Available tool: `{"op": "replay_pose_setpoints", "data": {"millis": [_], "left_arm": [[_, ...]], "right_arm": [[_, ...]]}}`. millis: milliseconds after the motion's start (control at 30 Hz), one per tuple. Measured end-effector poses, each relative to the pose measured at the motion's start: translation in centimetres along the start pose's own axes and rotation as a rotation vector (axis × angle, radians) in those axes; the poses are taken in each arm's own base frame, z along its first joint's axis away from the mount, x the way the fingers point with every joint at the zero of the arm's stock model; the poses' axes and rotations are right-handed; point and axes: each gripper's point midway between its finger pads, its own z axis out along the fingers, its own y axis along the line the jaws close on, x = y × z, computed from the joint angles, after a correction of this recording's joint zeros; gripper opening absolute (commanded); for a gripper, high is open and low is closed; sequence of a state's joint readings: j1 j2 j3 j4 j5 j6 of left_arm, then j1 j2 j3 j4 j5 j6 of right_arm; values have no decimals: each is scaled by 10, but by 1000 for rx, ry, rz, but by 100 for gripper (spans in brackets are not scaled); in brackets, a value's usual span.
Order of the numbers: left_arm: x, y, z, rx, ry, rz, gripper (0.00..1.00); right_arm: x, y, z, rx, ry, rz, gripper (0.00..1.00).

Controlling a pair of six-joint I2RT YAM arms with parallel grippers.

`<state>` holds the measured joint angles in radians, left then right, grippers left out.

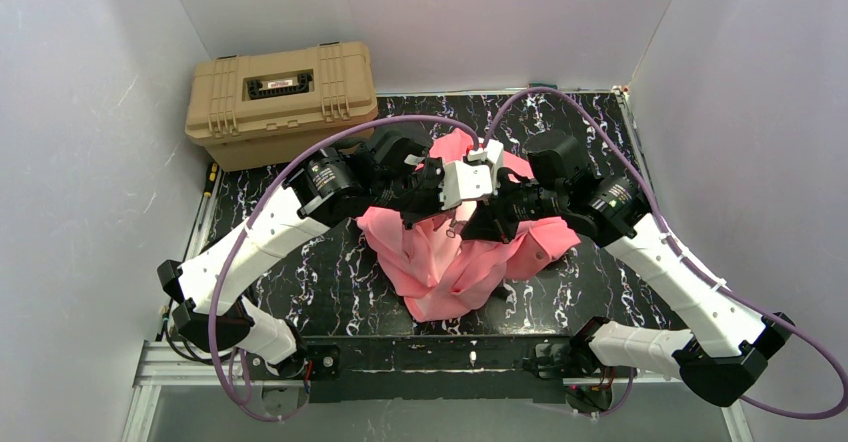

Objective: Zip up the jacket

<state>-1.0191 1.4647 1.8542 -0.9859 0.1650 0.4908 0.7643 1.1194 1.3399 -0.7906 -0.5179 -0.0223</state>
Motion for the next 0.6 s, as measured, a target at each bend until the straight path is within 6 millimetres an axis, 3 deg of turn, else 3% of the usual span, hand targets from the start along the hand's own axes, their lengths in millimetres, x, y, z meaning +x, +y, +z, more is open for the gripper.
{"op": "replay_pose_setpoints", "data": {"millis": [600], "left_arm": [[-1, -1, 0, 3, -3, 7, 0]], "right_arm": [[0, -8, -1, 45, 2, -3, 1]]}}
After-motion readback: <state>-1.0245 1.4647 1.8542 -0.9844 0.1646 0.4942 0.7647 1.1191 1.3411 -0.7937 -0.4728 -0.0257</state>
